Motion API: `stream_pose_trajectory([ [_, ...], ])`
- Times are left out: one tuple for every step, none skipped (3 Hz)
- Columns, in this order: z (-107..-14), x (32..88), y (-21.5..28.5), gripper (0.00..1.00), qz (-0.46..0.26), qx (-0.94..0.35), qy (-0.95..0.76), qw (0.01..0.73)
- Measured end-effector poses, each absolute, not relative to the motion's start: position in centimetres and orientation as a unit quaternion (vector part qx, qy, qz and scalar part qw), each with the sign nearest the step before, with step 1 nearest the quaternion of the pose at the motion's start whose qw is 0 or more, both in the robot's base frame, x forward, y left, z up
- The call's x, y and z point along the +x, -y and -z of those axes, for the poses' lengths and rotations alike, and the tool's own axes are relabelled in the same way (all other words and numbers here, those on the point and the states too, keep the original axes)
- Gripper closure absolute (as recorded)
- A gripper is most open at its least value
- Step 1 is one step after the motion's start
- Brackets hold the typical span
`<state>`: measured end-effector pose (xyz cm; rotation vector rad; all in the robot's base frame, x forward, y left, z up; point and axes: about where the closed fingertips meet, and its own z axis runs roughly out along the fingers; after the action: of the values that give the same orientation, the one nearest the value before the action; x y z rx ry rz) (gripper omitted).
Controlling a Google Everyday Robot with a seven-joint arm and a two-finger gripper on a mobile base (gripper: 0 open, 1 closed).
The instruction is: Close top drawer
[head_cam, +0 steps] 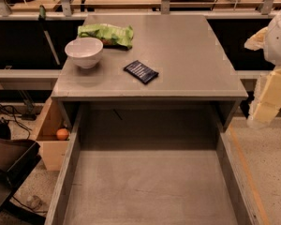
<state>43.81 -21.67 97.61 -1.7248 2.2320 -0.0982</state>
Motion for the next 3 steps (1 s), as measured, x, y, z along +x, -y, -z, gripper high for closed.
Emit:
stream_pose_trajectory([
  [-97.6,43.8,21.7,0.00,0.034,-0.603,-0.781,0.159],
  [-97.6,43.2,21.8,0.11,0.039,-0.601,-0.781,0.163],
  [-96.1,40.1,23.1,0.34,0.045,-0.592,-0.787,0.168],
])
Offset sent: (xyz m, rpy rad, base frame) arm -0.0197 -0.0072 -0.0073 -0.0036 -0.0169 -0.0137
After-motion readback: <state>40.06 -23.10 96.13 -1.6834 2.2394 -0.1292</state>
